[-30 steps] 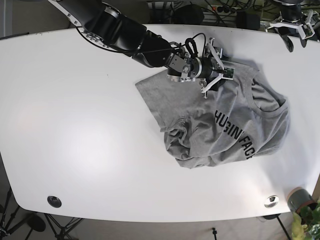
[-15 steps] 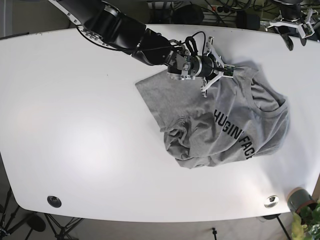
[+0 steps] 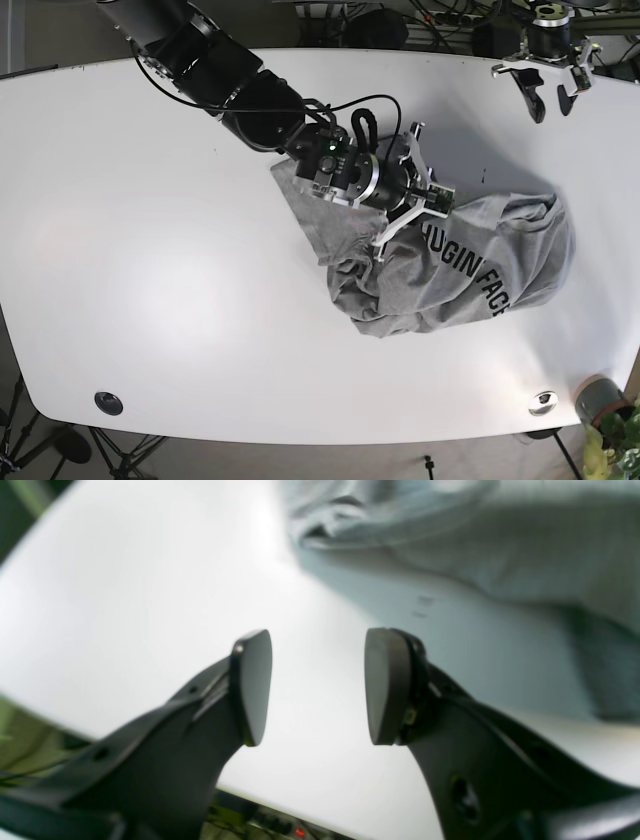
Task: Fold the T-shirt properly
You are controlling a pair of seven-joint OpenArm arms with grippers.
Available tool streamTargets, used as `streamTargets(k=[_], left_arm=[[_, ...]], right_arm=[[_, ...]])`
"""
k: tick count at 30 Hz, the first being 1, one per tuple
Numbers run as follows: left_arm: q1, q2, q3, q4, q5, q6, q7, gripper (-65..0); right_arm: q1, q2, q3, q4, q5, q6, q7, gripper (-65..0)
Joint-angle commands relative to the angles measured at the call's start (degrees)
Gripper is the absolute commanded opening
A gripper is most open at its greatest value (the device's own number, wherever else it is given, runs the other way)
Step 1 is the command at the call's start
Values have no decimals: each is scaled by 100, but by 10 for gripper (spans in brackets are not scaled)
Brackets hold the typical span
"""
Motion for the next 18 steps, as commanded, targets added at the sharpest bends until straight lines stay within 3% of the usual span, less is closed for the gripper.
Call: streamTargets(k=[1,5,10,14,18], left_arm=[[14,-21,131,108,-3,25,-136,-365],[-100,-30,439,99,6,25,-84,-364],[-197,-329,905,143,-21,25,400,-364],[-303,-522,1327,143,-21,25,417,-364],[-566,-592,1723,134,-21,25,435,-363]], right_arm=[[239,-18,294,488,54,-4,-17,-626],[512,87,655,971,63,-4,-149,-626],[960,202,962,1375,72,23,-421,-626],[1347,351,1103,1507,80,260,-474,-626],[1646,474,1279,1551,72,374,-474,-626]])
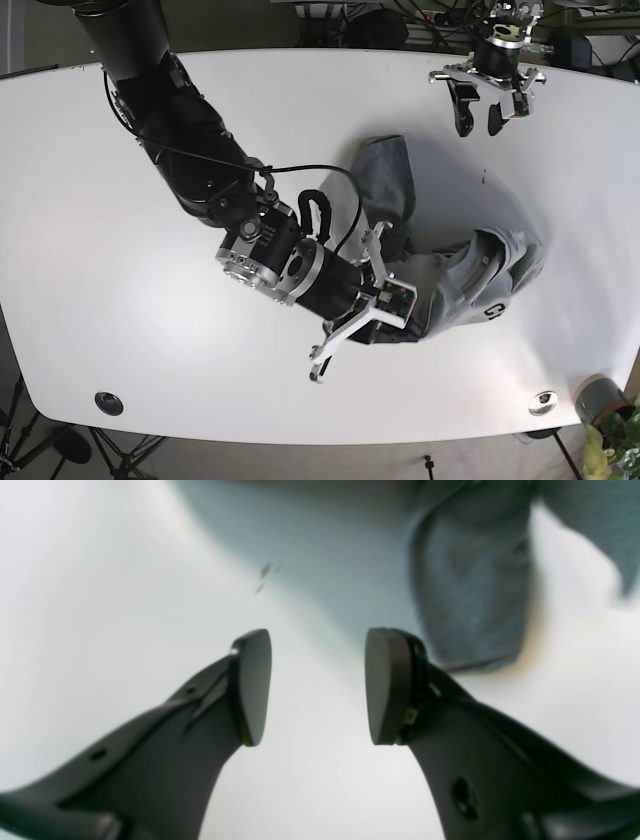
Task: Fold the T-shirt properly
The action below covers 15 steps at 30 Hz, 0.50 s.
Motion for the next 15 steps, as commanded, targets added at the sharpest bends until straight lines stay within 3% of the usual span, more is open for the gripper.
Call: streamTargets(k=[1,6,10,15], left_arm=[[-106,-105,178,90,-21,-36,-124,-363],[-466,-149,732,55,-21,-36,-10,-344],[-906,-123,1101,55,6,-36,508,-257],[-1433,-105,1338,-68,6,-27,1115,-246]], right_arm=[[368,-9,83,106,-16,12,134,-626],[649,176,364,124,2,47,134,-626],[772,185,655,106,-7,47,125,-626],[851,185,813,98,-16,223,72,-626]])
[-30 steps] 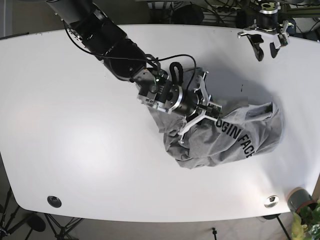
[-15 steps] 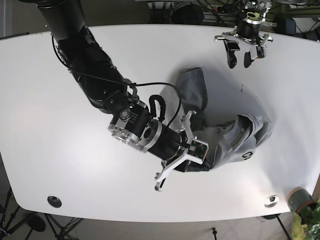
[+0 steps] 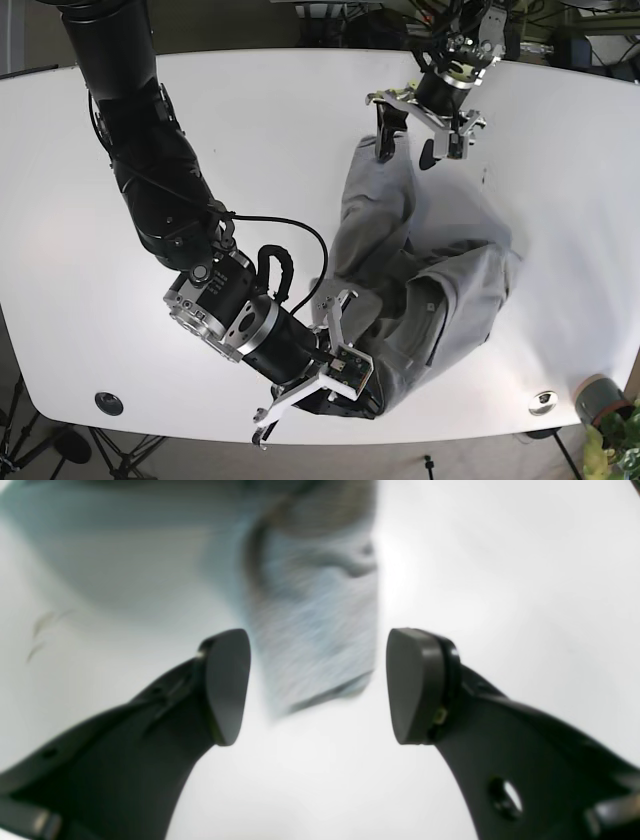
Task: Fold the T-shirt properly
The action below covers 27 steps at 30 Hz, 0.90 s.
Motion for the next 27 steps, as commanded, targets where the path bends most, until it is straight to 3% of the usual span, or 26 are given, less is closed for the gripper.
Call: streamTargets(k=[1,27], left_arm=[[-135,-18,36,-38,1,-3,80,-244],[-663,149,71,-1506,1,23,150,-243]], right_arm=[[211,-36,50,78,6,52,-9,-626],[193,34,59,60,-3,17,-150,-626]])
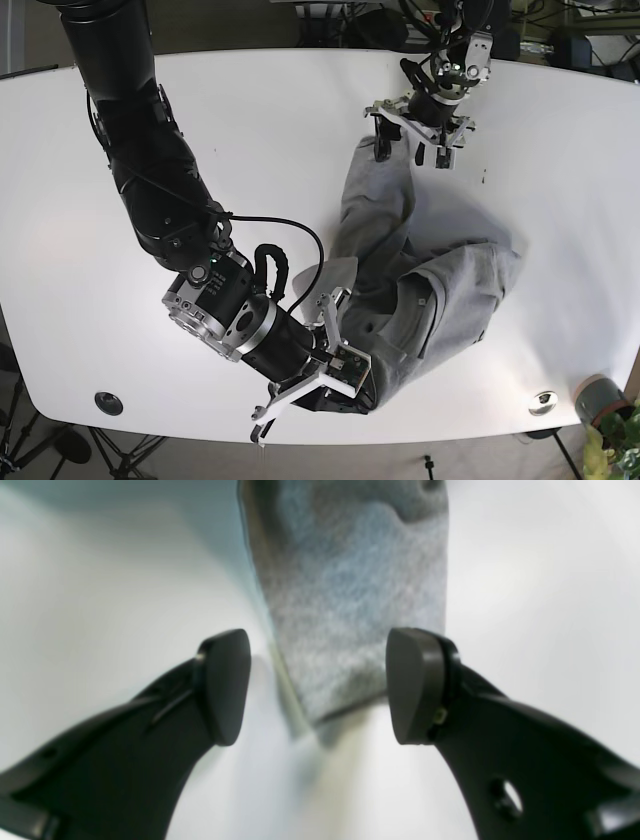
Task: Fold the T-shirt properly
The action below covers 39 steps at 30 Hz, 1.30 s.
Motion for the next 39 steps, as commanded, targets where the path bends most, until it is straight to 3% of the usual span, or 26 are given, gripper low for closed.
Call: streamTargets(k=[1,8,15,17,22,25,33,39], left_arm=[[-46,-12,1,-75,-34,6,56,-243],[-275,-56,616,-488,-34,6,65,-247],[-275,-65,766,-690,-34,6,65,-262],[-275,-118,757,-716,-25,-3,65,-325],[-354,-250,757,-919,-34,-3,74,-554],[-591,-250,757,-1094,-34,-3,311,-649],[-706,-259,678,-1182,-43,-3,434,-650],[-671,-346,45,-620,-34,-3,557,-650]], right_arm=[[185,-10,54,69,-22,-81,141,-626],[185,-10,54,69,-22,-81,141,-626],[185,-10,54,69,-22,-81,141,-626],[185,-10,54,69,-22,-81,141,-626],[176,-10,54,69,-22,-81,141,-626],[176,-1,54,69,-22,-81,141,-626],[176,-27,520,16,-14,-81,141,-626],[281,-36,942,-203,-14,-81,141,-626]])
